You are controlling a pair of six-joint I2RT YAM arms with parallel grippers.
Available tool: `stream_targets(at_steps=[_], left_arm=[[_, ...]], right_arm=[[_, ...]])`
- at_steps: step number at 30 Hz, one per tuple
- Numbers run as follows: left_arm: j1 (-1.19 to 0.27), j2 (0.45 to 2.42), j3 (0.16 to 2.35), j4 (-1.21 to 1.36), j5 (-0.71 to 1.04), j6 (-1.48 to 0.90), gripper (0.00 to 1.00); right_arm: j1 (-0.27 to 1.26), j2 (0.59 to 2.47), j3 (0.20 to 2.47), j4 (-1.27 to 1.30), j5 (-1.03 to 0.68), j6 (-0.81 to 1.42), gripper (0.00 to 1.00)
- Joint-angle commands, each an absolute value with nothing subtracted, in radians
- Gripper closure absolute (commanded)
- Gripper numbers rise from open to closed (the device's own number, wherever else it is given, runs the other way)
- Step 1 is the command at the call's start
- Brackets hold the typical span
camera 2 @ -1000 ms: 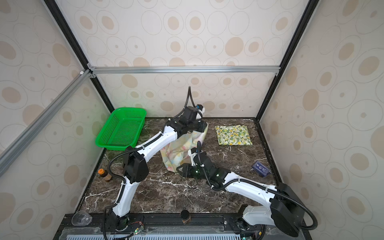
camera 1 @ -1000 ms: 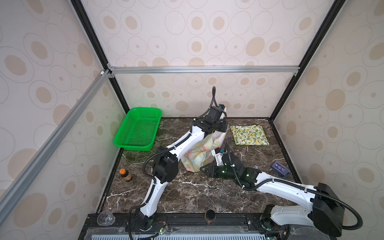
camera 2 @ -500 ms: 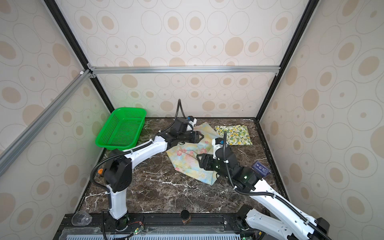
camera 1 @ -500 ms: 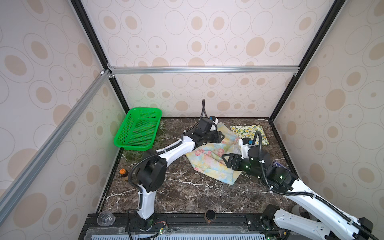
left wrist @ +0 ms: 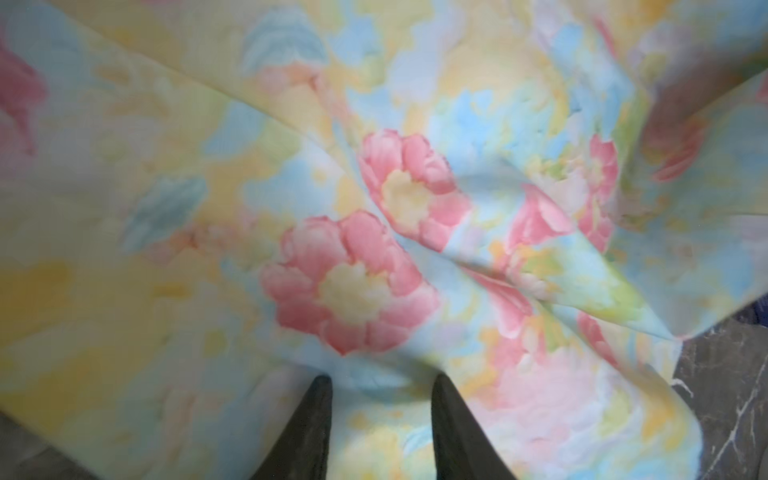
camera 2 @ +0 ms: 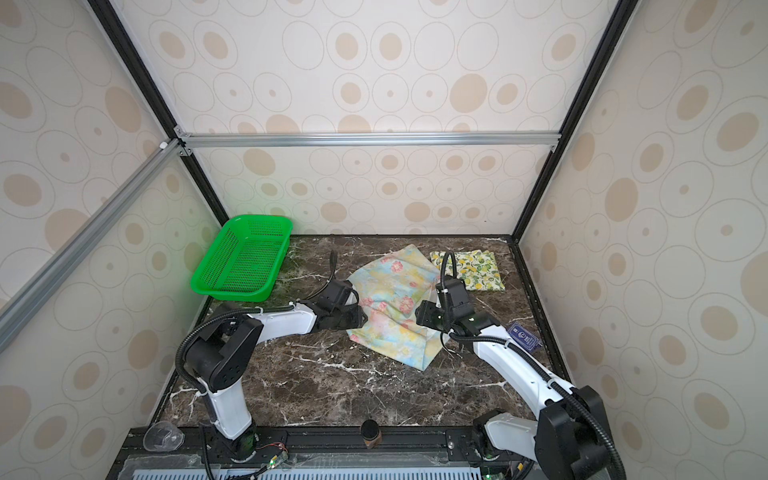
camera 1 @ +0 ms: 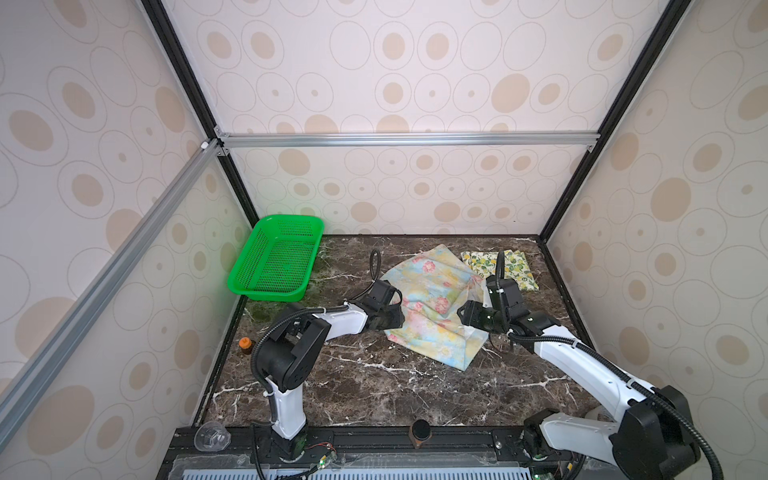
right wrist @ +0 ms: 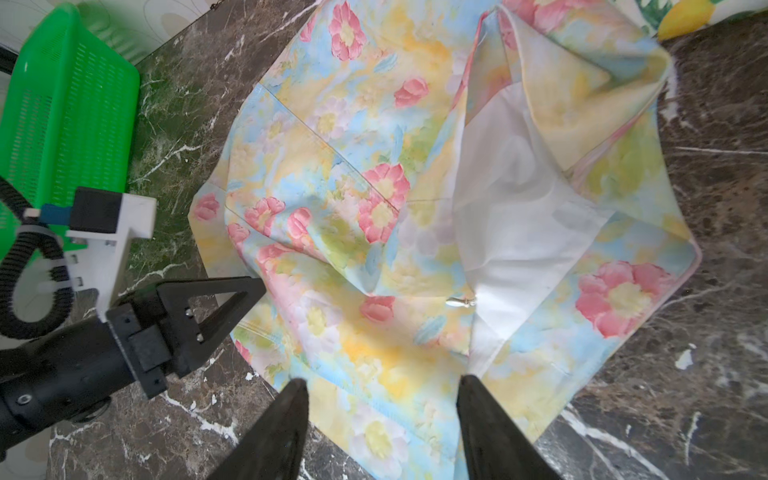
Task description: Fold and stack the skirts
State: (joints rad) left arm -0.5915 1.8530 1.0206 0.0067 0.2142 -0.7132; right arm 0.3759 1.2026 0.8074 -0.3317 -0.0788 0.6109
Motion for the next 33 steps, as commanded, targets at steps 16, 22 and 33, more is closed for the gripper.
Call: stream_targets(at_steps=[16, 22, 33], left_arm=[[-0.347, 1.833, 1.046, -0.028, 0.062, -0.507, 0.60], [-0.348, 1.787, 1.164, -0.004, 0.042, -0.442, 0.58], [-0.617, 1.561, 1.035, -0.243, 0.014, -0.532, 0.55]], right_arm=[[0.294, 1.274, 0.771, -0.328, -0.157, 0.655, 0.47], [0.298, 1.284, 0.769, -0.311, -0.151, 0.633, 0.50], [0.313, 1.474, 0.933, -0.300, -0.070, 0.477, 0.50]])
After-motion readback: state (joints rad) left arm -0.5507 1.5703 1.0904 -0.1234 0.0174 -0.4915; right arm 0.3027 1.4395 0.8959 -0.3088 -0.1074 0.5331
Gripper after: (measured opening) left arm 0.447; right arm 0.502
